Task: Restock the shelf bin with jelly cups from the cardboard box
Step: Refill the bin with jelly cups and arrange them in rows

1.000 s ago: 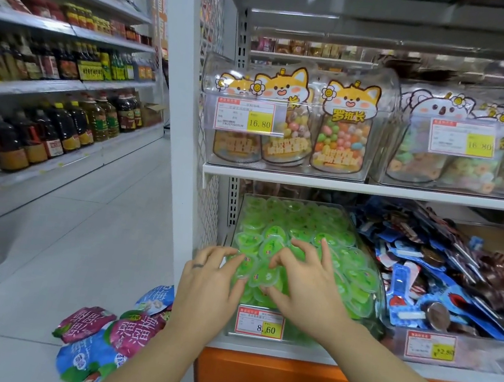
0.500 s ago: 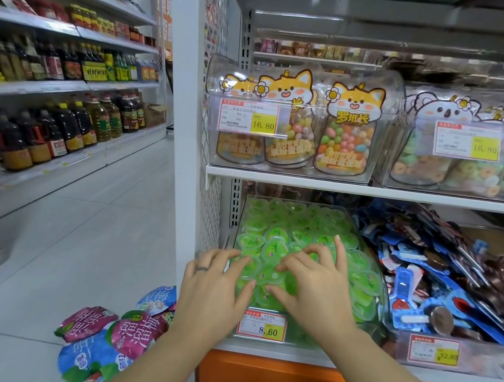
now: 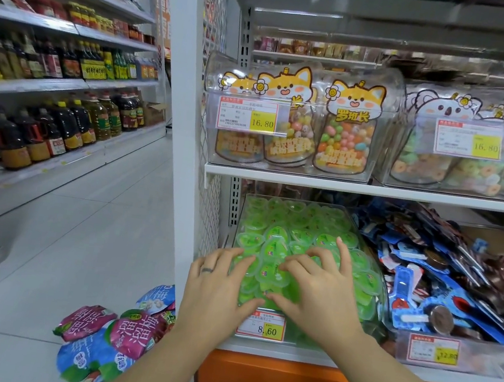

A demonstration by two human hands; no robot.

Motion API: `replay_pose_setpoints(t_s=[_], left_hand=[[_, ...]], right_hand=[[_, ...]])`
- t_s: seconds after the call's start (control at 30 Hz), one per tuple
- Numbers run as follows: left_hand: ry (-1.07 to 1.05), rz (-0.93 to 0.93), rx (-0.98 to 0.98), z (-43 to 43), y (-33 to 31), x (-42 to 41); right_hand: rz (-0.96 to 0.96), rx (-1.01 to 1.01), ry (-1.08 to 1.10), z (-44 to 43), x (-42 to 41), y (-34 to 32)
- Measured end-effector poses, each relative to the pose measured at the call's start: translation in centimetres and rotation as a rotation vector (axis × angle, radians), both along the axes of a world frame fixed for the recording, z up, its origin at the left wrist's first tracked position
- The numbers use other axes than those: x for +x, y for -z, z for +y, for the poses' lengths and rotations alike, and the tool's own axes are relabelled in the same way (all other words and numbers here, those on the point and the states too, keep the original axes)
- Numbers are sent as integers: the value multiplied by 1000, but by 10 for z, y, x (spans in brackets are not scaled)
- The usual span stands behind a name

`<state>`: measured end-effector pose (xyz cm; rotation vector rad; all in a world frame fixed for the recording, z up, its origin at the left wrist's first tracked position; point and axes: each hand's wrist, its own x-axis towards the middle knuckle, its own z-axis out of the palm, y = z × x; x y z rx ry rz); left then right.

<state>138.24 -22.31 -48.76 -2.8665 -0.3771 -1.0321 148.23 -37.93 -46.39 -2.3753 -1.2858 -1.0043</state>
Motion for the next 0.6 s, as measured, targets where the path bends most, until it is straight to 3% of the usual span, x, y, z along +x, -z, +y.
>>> replay_pose_setpoints(t_s=[0.6], left_hand=[[3,-10,-28,-3,2,4]], right_hand=[[57,-80,-62,-8,0,4]])
